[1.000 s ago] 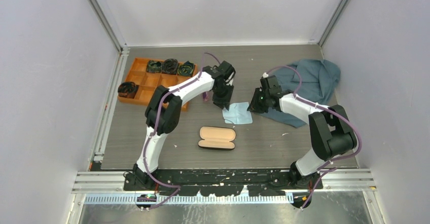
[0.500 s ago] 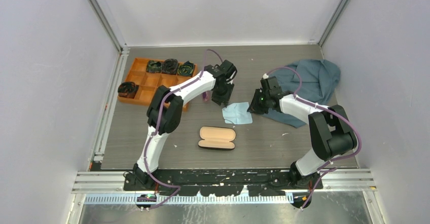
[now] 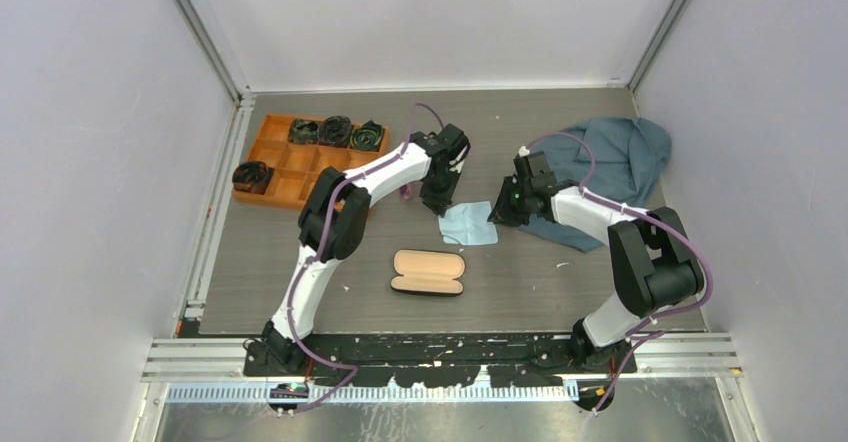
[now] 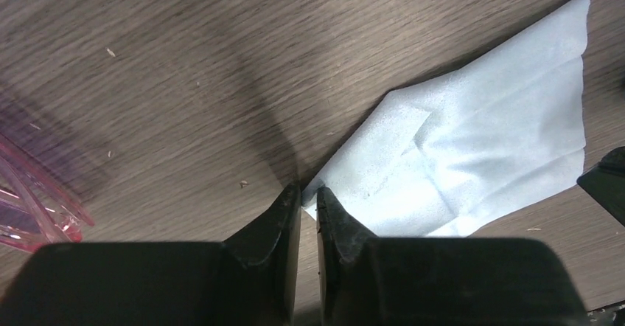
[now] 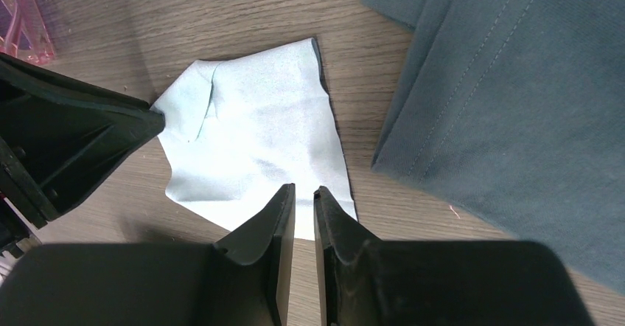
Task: Organize the sunglasses
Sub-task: Adjust the glasses cleaning cloth at the center of the board.
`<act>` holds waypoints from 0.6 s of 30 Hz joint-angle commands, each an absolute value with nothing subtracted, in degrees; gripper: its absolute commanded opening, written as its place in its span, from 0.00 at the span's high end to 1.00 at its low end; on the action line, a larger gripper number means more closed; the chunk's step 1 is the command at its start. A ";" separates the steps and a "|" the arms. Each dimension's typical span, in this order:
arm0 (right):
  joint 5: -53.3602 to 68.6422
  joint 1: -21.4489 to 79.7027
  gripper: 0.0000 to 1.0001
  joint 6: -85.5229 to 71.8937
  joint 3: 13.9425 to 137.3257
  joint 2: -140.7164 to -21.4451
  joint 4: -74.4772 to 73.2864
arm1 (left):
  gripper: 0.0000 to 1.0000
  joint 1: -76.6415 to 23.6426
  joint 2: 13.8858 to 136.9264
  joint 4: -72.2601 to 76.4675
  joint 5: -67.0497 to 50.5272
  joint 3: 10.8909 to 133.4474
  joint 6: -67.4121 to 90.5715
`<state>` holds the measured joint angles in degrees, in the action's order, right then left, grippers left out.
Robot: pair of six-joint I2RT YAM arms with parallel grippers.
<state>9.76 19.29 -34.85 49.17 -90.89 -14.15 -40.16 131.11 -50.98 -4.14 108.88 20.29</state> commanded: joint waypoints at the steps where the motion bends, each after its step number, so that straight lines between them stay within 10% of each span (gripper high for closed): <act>1: 9.51 19.13 0.78 -35.68 49.50 -89.54 -13.10 | 0.90 -40.17 132.30 -51.32 -4.42 111.51 19.57; 18: 8.82 19.10 0.79 -35.98 48.17 -90.51 -11.94 | 1.00 -37.95 136.48 -51.21 0.53 119.87 19.50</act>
